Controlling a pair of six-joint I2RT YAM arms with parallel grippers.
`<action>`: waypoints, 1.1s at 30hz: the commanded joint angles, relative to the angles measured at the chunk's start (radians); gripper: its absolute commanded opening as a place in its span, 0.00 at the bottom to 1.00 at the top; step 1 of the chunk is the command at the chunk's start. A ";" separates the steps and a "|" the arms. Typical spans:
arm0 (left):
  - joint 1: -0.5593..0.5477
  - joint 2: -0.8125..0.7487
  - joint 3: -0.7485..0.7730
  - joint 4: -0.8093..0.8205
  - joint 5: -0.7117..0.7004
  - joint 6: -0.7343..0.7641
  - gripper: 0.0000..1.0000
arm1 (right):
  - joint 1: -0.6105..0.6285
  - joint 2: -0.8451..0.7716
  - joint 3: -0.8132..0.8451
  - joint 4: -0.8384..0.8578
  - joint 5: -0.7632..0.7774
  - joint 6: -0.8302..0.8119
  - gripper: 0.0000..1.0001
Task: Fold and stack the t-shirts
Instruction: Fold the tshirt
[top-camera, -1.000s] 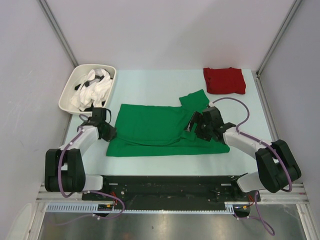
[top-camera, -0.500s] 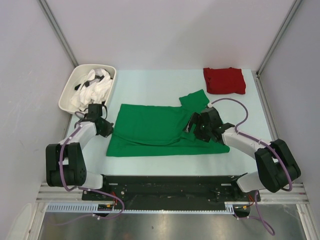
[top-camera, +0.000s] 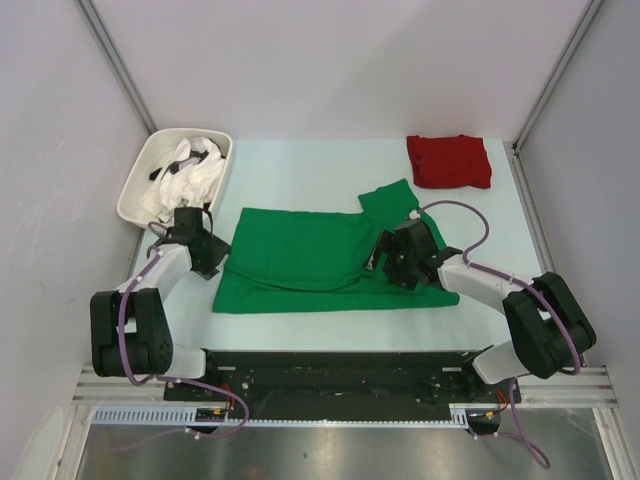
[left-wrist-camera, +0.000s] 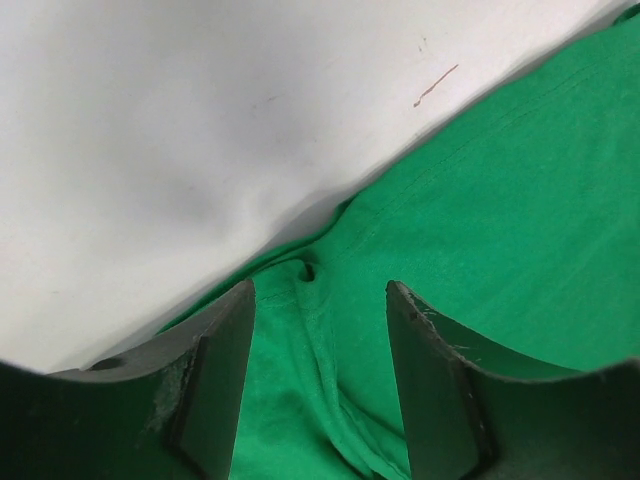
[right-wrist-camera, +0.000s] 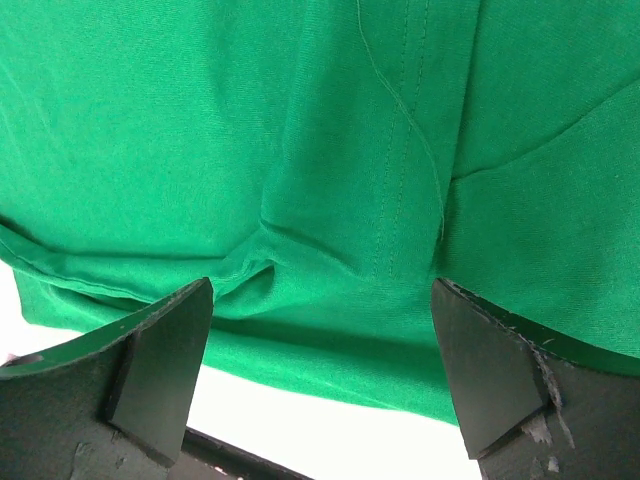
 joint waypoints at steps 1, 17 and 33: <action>0.008 -0.033 0.038 -0.006 0.012 0.006 0.60 | 0.009 0.017 0.037 -0.006 0.014 0.014 0.95; 0.020 -0.032 0.015 0.016 0.034 0.017 0.59 | 0.012 -0.004 -0.001 -0.003 0.105 0.025 0.54; 0.030 -0.027 0.012 0.021 0.042 0.025 0.59 | -0.002 0.029 -0.027 0.041 0.097 0.022 0.00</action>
